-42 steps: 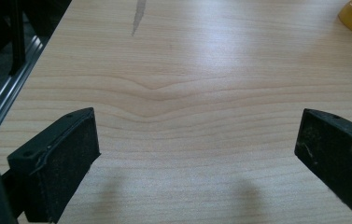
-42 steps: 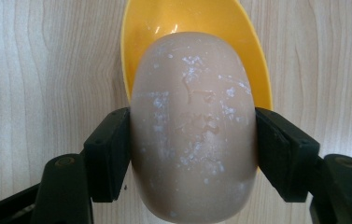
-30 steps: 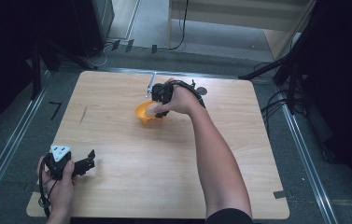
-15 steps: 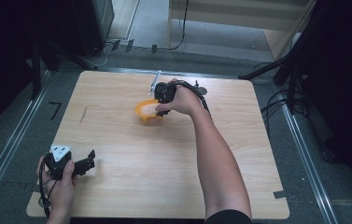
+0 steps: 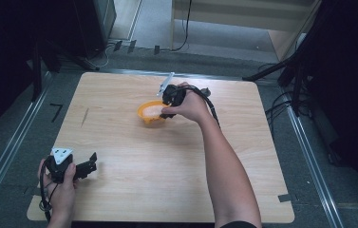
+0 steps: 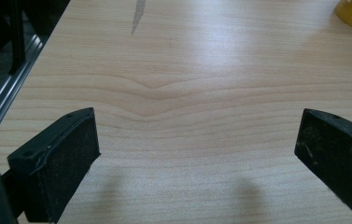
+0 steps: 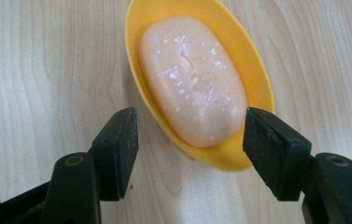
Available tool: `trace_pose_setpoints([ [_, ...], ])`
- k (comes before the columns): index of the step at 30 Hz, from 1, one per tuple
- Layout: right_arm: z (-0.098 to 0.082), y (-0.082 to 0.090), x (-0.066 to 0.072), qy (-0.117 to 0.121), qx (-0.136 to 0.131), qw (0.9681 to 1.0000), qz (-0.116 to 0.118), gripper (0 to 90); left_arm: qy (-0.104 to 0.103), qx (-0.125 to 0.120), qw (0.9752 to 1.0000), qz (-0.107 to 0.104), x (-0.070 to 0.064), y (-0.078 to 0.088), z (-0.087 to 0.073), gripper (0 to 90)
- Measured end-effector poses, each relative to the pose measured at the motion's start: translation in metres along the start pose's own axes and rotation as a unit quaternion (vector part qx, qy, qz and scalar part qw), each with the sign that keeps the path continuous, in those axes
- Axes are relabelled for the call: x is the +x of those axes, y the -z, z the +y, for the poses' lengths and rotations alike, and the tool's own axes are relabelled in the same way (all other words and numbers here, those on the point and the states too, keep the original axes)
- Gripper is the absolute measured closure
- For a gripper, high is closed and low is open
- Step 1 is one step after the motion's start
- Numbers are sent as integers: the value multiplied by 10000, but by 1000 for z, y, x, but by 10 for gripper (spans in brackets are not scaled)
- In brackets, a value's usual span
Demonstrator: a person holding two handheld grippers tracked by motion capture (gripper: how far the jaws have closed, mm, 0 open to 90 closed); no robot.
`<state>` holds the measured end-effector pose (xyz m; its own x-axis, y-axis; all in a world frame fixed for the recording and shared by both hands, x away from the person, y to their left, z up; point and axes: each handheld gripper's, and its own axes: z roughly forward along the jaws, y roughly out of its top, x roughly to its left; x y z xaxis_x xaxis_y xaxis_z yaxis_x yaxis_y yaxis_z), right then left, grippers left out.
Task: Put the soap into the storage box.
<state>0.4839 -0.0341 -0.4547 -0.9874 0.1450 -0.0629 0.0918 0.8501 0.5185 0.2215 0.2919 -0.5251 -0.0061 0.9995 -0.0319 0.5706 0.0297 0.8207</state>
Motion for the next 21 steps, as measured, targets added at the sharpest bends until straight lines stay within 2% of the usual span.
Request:
trace_pose_setpoints([
  [4,-12,4,4,-144,-158,9998,-51,363,-6,12,10000,5,-1,0,0,1],
  [6,-18,6,4,-173,-339,9992,-105,361,-5,9,10000,1,-1,0,0,2],
  [9,-28,8,8,-440,-543,9975,-103,360,29,11,10000,-7,0,0,0,2],
  [13,-40,9,15,-618,-661,9958,-134,360,39,26,10000,-16,1,-1,1,2],
  [18,-51,11,23,-724,-771,9943,-139,361,24,36,10000,-11,0,-1,1,2],
  [21,-58,13,27,-855,-948,9917,-129,360,45,30,10000,-9,0,-1,1,2],
])
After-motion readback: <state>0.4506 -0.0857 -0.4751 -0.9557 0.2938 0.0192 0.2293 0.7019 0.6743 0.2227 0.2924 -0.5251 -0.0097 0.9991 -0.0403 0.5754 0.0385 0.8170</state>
